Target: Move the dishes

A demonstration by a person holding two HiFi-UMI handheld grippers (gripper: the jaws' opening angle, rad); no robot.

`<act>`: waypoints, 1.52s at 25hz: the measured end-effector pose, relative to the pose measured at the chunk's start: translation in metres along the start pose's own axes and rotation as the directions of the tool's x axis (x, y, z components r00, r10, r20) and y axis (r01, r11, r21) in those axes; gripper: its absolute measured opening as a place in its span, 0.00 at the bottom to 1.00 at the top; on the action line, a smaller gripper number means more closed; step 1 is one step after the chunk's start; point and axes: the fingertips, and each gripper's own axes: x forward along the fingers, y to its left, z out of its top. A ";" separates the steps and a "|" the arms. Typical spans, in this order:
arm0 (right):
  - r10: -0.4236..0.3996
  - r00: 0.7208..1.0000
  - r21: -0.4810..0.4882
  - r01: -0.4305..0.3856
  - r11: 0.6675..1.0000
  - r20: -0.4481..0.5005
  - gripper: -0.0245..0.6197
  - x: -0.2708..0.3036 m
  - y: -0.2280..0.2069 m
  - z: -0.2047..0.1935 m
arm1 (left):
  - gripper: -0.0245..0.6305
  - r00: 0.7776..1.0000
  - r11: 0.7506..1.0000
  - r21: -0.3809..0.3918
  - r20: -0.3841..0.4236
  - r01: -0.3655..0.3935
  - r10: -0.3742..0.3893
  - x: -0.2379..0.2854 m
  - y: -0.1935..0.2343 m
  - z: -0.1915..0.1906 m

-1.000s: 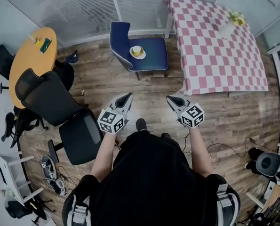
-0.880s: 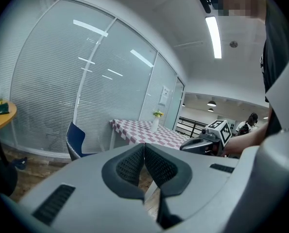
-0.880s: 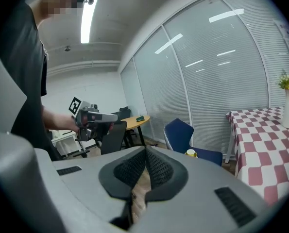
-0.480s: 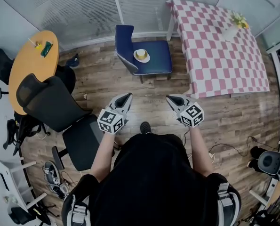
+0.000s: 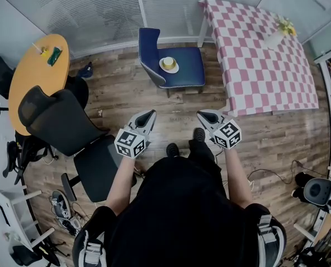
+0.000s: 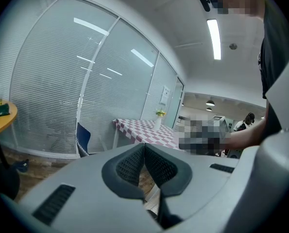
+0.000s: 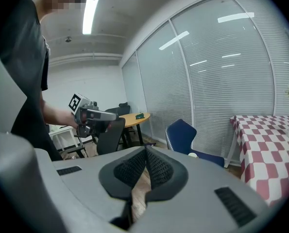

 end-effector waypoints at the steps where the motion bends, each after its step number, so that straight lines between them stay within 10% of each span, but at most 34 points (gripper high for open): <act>1: 0.001 1.000 0.000 -0.001 1.000 0.000 0.06 0.001 -0.001 0.001 | 0.07 1.000 1.000 0.000 -0.001 -0.002 0.002 0.000 0.001 0.000; 18: 0.070 0.997 -0.059 -0.071 0.996 -0.019 0.06 0.043 -0.056 0.027 | 0.07 0.997 0.997 -0.024 0.002 -0.080 0.080 0.039 0.044 0.022; 38: 0.206 0.975 -0.108 -0.214 0.971 -0.082 0.06 0.103 -0.222 0.054 | 0.07 0.971 0.967 -0.095 -0.004 -0.237 0.238 0.181 0.095 0.075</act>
